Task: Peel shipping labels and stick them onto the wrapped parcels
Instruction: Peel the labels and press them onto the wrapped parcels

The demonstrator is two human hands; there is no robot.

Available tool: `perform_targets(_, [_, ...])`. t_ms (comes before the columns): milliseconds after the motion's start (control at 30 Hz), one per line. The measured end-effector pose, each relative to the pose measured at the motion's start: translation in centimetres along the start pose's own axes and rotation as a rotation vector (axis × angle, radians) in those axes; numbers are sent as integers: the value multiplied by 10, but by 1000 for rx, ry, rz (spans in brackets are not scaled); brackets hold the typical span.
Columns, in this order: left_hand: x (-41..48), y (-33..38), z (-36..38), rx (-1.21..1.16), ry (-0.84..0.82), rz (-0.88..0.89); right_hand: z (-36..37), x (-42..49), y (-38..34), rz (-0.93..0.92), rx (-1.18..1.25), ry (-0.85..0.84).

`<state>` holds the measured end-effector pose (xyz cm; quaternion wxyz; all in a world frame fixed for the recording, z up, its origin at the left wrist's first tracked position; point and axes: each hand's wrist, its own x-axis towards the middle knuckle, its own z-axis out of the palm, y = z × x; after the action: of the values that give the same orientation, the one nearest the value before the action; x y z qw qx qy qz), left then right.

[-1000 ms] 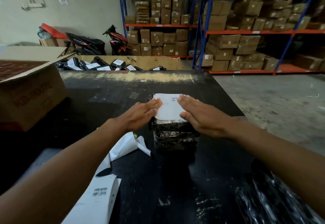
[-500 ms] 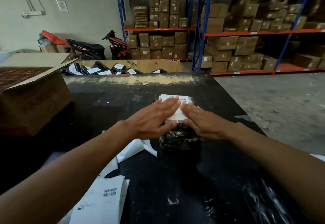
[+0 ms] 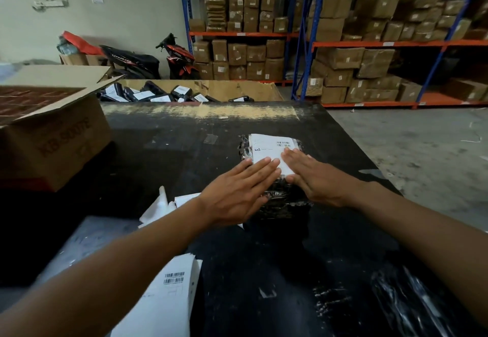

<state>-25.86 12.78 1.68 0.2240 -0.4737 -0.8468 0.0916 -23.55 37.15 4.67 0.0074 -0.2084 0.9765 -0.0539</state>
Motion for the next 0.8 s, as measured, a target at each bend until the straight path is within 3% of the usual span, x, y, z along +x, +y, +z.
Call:
perform_targets(167, [-47, -30, -3, 54, -15, 84, 1, -1, -1, 3, -4, 8])
perform_targets(400, [6, -3, -4, -40, 42, 44, -2, -4, -4, 10, -8, 15])
perform_targets(567, [-32, -27, 1, -5, 1, 119, -2, -5, -7, 13, -15, 8])
perform_targets(800, [4, -42, -16, -391, 31, -92, -4, -3, -10, 44, -9, 4])
